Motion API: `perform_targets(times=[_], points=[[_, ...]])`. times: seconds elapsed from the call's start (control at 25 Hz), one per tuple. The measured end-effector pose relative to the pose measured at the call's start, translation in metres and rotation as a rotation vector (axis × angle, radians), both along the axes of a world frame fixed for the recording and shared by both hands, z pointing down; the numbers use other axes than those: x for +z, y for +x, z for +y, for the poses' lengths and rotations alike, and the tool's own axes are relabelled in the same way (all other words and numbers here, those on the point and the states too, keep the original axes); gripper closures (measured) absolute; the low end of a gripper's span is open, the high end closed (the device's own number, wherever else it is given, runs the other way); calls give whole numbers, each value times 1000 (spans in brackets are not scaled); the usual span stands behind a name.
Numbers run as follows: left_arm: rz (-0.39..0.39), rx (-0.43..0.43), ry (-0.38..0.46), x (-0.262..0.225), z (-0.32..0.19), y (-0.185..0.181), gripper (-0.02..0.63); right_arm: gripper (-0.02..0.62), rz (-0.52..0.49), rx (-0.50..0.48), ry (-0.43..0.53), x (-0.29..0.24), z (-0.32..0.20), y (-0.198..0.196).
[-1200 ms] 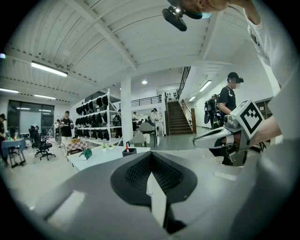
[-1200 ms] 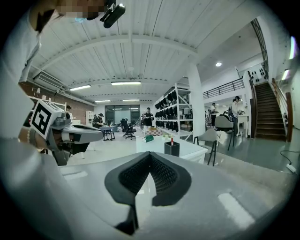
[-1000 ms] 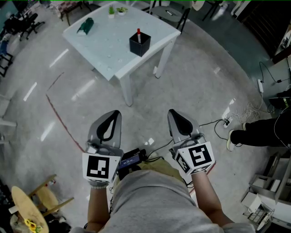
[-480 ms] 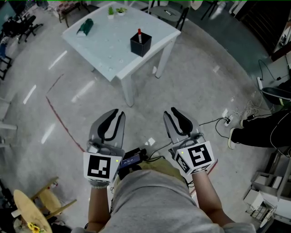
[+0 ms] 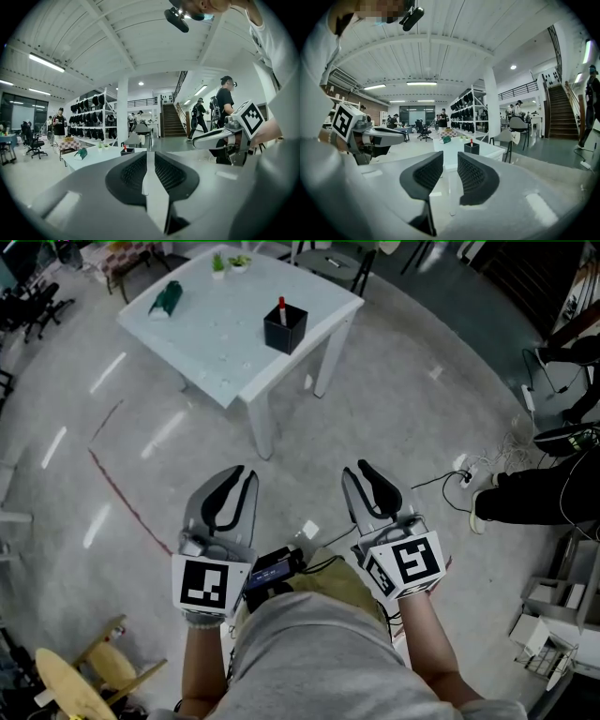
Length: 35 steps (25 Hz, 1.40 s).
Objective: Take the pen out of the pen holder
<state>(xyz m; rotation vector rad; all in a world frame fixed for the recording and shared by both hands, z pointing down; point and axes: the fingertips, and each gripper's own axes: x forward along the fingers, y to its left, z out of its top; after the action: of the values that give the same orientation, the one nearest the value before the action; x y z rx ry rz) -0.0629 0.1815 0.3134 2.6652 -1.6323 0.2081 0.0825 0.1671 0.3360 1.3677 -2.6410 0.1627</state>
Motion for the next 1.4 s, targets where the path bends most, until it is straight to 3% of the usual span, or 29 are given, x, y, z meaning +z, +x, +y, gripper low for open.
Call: perform_targets(times=[0.68,1.4], points=[[-9,25,17,-2,3,-6,554,505,4,40,11,-1,10,4],[-26,-34,35,-3,-47,-10,554,505,-22,-35,7,6,-55,-5]])
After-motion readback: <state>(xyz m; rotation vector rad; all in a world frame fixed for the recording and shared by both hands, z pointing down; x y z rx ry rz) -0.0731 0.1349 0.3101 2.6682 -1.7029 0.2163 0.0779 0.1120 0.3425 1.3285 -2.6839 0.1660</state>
